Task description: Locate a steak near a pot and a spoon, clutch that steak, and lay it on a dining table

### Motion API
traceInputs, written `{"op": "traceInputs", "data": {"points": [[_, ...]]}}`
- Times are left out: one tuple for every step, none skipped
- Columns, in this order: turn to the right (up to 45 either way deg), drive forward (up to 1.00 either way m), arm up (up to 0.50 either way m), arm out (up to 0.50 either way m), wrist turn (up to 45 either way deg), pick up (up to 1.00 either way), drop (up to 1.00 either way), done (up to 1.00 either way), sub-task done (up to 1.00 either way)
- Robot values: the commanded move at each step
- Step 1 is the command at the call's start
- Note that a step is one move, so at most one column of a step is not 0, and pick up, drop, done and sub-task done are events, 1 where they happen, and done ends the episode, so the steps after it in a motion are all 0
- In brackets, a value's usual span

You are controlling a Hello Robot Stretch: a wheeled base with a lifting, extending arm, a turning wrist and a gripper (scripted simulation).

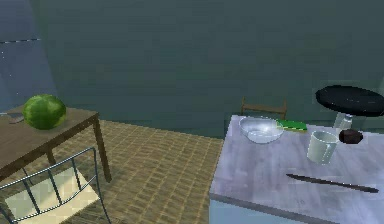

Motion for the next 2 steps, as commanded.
{"op": "traceInputs", "data": {"points": [[0.0, 0.0, 0.0, 0.0, -30.0, 0.0, 0.0, 0.0, 0.0], [0.0, 0.0, 0.0, -0.36, 0.0, 0.0, 0.0, 0.0, 0.0]]}}
